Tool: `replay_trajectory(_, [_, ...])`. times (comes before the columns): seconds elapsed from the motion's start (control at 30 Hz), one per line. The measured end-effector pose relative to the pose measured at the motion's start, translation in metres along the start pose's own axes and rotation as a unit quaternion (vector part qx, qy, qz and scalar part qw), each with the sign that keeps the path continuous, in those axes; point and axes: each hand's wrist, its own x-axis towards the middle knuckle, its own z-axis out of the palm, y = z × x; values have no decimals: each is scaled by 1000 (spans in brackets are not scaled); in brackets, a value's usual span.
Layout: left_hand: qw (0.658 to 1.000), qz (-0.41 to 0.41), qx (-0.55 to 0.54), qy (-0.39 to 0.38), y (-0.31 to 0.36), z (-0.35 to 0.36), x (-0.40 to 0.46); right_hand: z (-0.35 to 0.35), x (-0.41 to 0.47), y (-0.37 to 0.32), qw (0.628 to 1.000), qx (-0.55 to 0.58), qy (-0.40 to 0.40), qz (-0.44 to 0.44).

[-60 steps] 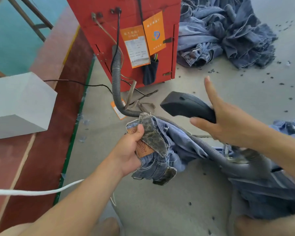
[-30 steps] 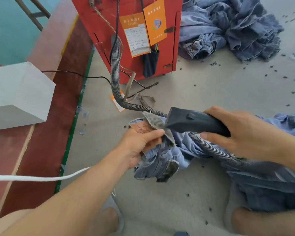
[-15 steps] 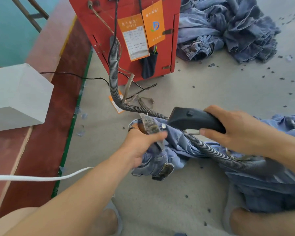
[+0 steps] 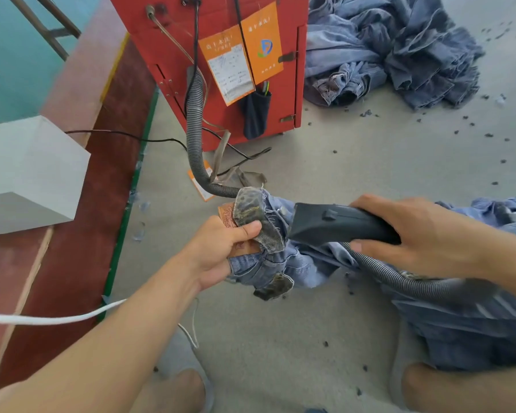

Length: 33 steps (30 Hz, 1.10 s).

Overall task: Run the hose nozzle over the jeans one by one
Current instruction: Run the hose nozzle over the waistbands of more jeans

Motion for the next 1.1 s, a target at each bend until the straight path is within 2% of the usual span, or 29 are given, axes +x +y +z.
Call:
replay_trajectory(0.07, [999,-12,-24,-34,3,1,-4,-4,-5,1,1000,10,0,-12])
replay_trajectory(0.27, [995,-26,-62,-67,1,9,-7,2,-5,-16,999,-29,11,-20])
replay_trajectory(0.43, [993,-33,-60,-97,-1,14,-12,5,10,-26,992,-11,129,-4])
replay_trajectory(0.5, [992,-33,-84,-92,0,15,-12,-6,6,-18,989,4,148,7])
replay_trajectory(0.6, [990,-30,-118,-77,4,14,-11,-14,-8,-8,997,10,82,-5])
replay_trajectory(0.7, [990,-32,-104,-86,1,15,-11,-4,-8,-15,1000,14,6,5])
replay_trajectory(0.93, [996,-14,-36,-86,3,16,-12,2,9,-19,996,59,61,35])
replay_trajectory(1.1, [994,-20,-7,-104,1,18,-15,-3,1,-21,998,46,32,42])
